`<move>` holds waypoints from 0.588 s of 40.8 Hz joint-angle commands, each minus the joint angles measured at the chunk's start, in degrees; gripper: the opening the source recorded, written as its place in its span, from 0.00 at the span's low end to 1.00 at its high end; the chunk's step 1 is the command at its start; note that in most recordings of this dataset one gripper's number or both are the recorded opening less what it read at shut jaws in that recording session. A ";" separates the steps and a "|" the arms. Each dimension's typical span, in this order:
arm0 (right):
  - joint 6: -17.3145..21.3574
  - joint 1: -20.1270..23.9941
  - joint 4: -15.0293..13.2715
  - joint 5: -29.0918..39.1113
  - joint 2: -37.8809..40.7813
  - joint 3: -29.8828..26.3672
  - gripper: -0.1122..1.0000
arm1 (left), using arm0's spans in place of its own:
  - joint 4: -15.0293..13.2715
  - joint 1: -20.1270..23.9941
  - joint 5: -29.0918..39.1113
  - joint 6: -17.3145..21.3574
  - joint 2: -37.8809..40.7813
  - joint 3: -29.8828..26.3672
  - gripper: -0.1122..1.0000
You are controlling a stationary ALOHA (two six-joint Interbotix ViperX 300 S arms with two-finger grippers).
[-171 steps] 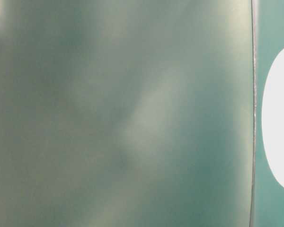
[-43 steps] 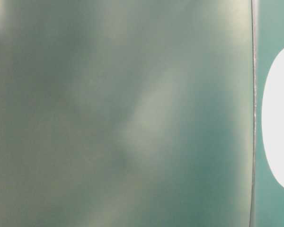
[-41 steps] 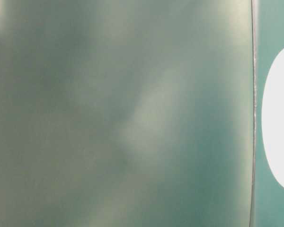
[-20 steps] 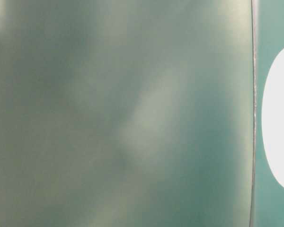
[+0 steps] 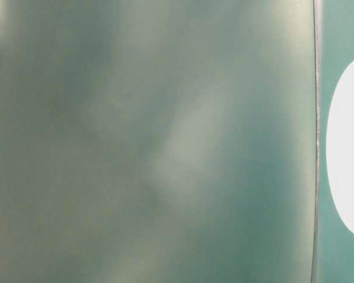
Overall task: Scoop the yellow hexagonal prism block from the bowl with a spoon using the right arm.
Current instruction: 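Lower the right gripper around the red spoon handle, then close the right gripper on the red spoon handle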
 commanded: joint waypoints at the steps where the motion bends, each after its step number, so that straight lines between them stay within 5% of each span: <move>1: 0.18 -0.44 0.35 0.00 -0.44 -0.44 0.36 | 0.18 0.00 -0.18 -0.09 0.44 -1.23 0.12; 24: 0.18 -0.62 0.53 0.09 -5.54 1.58 0.49 | 0.18 -0.09 -0.18 -0.09 0.44 -1.23 0.12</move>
